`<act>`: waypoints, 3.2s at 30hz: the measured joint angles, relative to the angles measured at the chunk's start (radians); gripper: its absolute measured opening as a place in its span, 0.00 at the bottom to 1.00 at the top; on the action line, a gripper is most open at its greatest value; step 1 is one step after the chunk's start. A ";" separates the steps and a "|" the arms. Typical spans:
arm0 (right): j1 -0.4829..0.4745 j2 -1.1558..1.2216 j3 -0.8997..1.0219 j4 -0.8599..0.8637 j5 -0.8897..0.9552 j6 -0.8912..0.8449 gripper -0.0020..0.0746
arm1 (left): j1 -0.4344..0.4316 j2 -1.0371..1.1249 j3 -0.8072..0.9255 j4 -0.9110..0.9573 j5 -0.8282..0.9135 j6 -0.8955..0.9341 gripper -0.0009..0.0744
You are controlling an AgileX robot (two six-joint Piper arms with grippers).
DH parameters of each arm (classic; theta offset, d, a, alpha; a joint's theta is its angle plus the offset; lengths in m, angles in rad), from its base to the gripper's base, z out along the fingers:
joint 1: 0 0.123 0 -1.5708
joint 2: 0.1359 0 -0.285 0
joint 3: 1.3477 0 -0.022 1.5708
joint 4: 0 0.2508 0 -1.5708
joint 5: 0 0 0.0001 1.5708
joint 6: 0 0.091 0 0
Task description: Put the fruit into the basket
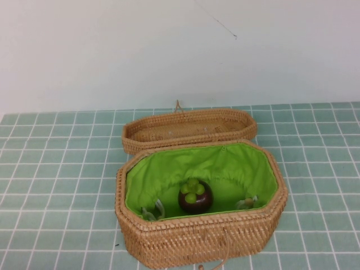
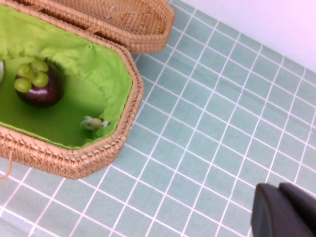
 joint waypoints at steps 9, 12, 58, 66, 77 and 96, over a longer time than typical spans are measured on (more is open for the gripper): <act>-0.033 -0.067 0.002 -0.048 -0.002 -0.089 0.02 | 0.000 0.000 0.000 0.000 0.000 0.000 0.01; -0.094 -0.129 0.002 -0.068 -0.002 -0.091 0.02 | 0.000 0.000 0.000 0.000 0.000 0.000 0.01; -0.788 -1.127 1.407 0.046 -0.965 0.044 0.02 | 0.000 0.000 0.000 0.000 0.015 0.000 0.01; -0.788 -1.127 1.407 0.054 -0.885 0.035 0.02 | 0.000 0.000 0.000 0.000 0.015 0.000 0.01; -0.788 -1.127 1.407 0.078 -0.903 0.044 0.02 | 0.000 0.000 0.000 0.000 0.015 0.000 0.01; -0.788 -1.127 1.407 0.280 -0.894 -0.232 0.02 | 0.000 0.000 0.000 0.000 0.015 0.000 0.01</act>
